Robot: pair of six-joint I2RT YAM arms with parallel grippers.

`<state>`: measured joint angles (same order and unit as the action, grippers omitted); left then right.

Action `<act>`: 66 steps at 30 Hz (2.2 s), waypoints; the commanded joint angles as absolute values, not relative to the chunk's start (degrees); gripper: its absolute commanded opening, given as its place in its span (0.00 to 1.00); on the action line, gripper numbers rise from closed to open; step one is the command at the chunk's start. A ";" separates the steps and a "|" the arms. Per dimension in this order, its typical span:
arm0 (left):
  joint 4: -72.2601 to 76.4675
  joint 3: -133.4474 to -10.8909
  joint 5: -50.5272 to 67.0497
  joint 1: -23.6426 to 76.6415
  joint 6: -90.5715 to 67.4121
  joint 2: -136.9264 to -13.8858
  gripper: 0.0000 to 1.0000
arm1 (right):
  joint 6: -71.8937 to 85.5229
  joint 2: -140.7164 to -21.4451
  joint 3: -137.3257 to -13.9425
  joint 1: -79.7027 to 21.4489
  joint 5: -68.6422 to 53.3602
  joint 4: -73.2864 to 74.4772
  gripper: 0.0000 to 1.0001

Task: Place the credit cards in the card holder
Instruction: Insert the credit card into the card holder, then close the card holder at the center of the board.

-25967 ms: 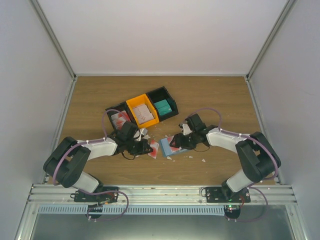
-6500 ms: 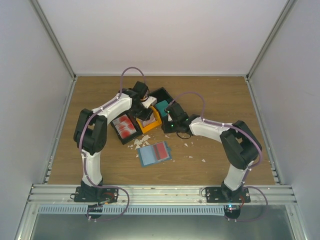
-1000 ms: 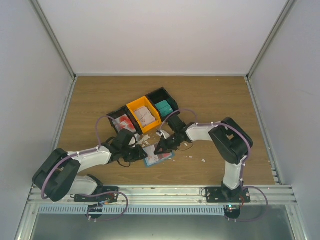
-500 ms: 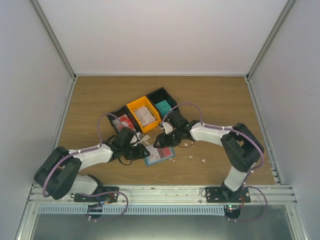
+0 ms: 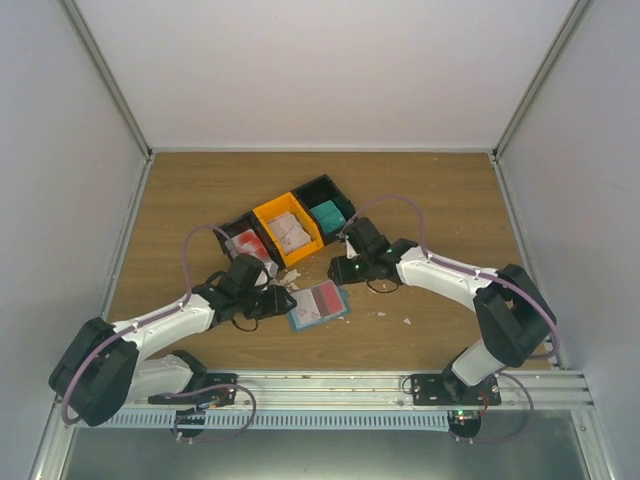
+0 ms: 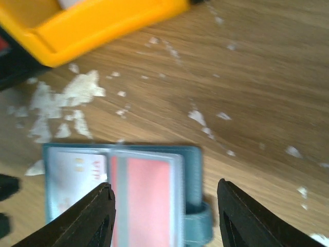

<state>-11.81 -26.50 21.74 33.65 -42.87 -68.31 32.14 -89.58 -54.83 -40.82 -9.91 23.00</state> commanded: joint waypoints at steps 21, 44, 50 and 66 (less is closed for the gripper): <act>-9.29 -25.23 23.30 32.43 -44.56 -73.73 0.36 | 33.93 -93.92 -45.91 -38.66 -16.64 18.48 0.20; -0.17 -26.73 28.43 32.69 -42.04 -84.27 0.29 | 35.44 -83.51 -50.58 -37.97 -28.41 20.85 0.01; 3.07 -29.04 29.10 32.85 -41.49 -87.30 0.29 | 37.67 -84.43 -49.21 -38.24 -33.31 16.16 0.01; 0.72 -24.31 20.13 32.87 -44.58 -81.25 0.29 | 44.00 -98.97 -46.82 -41.58 -43.16 -1.45 0.00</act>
<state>5.85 -27.51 27.59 32.60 -43.53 -85.23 42.19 -95.92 -47.57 -41.12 -39.48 3.92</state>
